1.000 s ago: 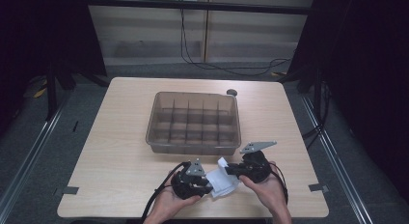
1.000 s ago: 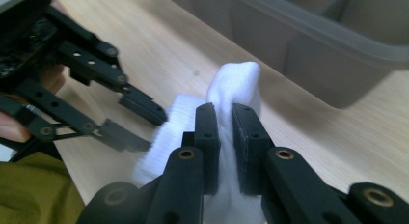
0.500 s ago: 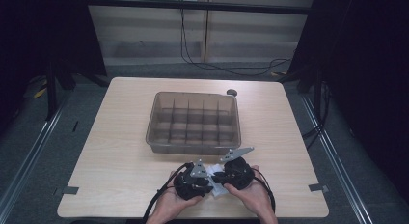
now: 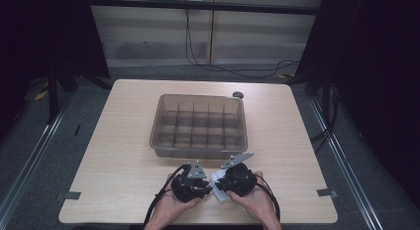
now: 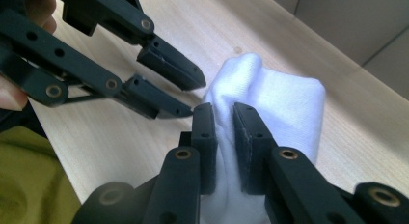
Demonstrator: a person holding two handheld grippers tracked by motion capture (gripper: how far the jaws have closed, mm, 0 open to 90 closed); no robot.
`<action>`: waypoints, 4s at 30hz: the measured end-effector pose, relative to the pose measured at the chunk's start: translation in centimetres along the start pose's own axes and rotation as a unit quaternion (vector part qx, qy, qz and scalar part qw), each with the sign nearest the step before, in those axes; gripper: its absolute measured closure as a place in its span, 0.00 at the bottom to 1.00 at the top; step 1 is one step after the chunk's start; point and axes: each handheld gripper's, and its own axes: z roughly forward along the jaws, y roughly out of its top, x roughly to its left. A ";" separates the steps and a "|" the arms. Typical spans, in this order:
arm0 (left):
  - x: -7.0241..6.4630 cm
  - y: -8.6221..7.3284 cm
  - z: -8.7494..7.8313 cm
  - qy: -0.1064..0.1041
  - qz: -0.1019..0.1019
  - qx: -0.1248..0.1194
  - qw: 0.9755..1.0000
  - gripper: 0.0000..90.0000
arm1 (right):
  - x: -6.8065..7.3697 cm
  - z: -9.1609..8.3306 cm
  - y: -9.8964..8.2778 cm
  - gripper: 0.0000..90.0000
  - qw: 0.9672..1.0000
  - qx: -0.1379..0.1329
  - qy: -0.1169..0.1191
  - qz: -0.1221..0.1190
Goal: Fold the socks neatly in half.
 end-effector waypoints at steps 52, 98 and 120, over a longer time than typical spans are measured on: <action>-0.9 2.0 -0.8 -0.028 -0.014 -0.043 0.999 0.70 | -2.0 -1.3 -3.1 0.83 0.999 -0.034 -0.001 0.036; 1.8 -0.7 -1.8 0.005 -0.044 -0.040 0.998 0.69 | -4.8 -1.7 -2.2 0.37 0.998 0.003 -0.043 0.052; 3.7 -4.4 -4.7 0.061 -0.082 -0.070 0.992 0.48 | -4.8 -2.5 -2.3 0.33 0.981 -0.012 -0.086 0.171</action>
